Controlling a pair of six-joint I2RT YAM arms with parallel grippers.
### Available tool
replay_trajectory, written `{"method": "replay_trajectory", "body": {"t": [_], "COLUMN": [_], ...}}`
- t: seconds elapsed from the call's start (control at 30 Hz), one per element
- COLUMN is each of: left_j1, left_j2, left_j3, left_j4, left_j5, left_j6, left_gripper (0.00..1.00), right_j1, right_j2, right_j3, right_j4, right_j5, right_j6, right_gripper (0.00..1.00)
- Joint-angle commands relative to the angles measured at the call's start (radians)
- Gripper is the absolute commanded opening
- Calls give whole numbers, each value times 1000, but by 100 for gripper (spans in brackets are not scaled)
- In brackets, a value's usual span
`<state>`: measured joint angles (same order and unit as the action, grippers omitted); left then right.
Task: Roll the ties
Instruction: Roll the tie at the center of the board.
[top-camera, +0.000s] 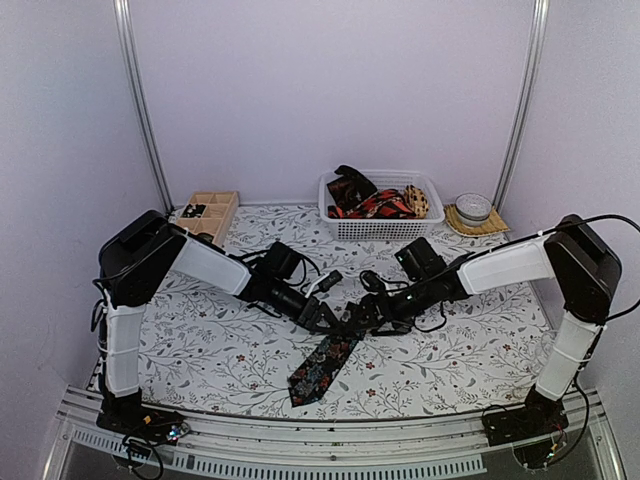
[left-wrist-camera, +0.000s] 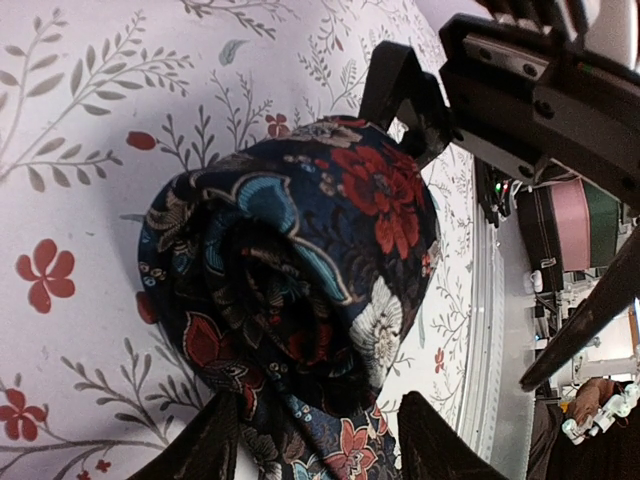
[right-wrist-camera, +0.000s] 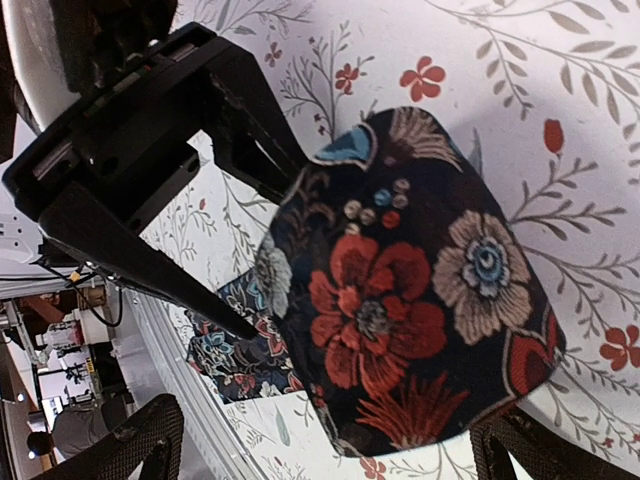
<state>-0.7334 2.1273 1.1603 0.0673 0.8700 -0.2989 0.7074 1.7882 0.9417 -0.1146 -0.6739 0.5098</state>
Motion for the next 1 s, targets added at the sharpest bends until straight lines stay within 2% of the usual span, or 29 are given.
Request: {"method": "replay_trajectory", "body": {"t": [0.0,0.27,0.97], "left_j1": [6,10,12], "left_j2": [31,31,23], "left_j3": [-19,-23,-45], "left_j4": [-99,-93,-72], "left_j5": [-72,-62,-50], "left_j6": [5,7,0], "left_gripper": [55,55,54], "right_j1": [-6,30,61], "right_j2": [-133,-25,111], "right_j3": [15,-18,62], "right_j4": [-102,-31,102], "right_j5": [36,-74,-134], "right_j6": [-64,-75,-19], "right_gripper": [100,100,100]}}
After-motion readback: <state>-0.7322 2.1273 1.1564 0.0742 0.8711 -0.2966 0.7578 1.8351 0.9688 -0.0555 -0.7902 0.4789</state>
